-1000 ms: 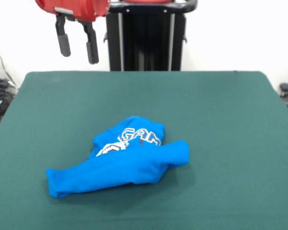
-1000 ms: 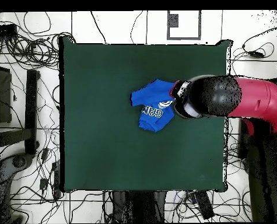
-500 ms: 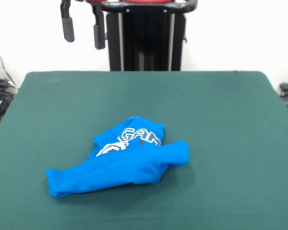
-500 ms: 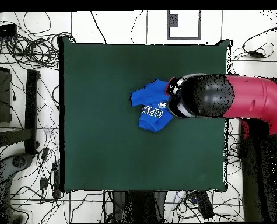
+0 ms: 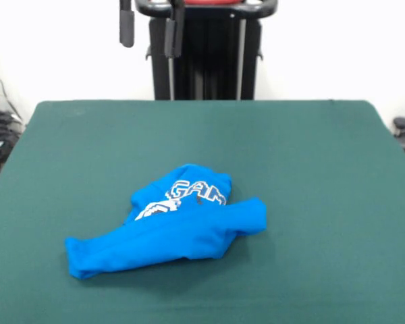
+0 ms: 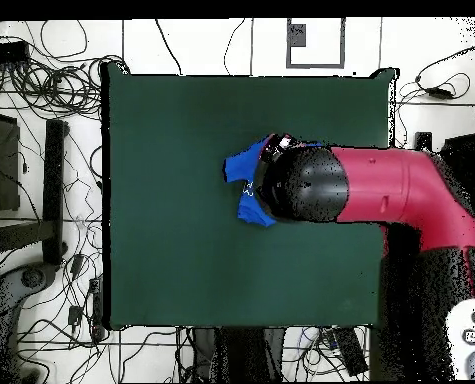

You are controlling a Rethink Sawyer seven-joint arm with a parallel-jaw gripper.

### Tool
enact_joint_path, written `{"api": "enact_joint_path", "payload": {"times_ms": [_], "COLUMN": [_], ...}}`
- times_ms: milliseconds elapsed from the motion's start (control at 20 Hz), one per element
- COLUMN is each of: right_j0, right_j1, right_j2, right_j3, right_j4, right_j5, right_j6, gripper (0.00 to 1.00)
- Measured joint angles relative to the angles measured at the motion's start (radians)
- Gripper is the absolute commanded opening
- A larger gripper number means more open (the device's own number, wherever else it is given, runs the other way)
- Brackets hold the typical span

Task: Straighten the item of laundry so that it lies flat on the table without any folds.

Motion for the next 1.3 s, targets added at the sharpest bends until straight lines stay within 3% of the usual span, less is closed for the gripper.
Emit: {"api": "enact_joint_path", "payload": {"times_ms": [500,950,1300], "right_j0": [0.139,0.242,0.284], "right_j1": [-0.005,-0.005,-0.002], "right_j2": [-0.210,-0.366,-0.443], "right_j3": [0.052,0.053,0.054], "right_j4": [0.078,0.155,0.193], "right_j5": [-0.164,-0.167,-0.169], "right_j6": [0.189,0.346,0.378], "gripper": [1.00,1.00,1.00]}}
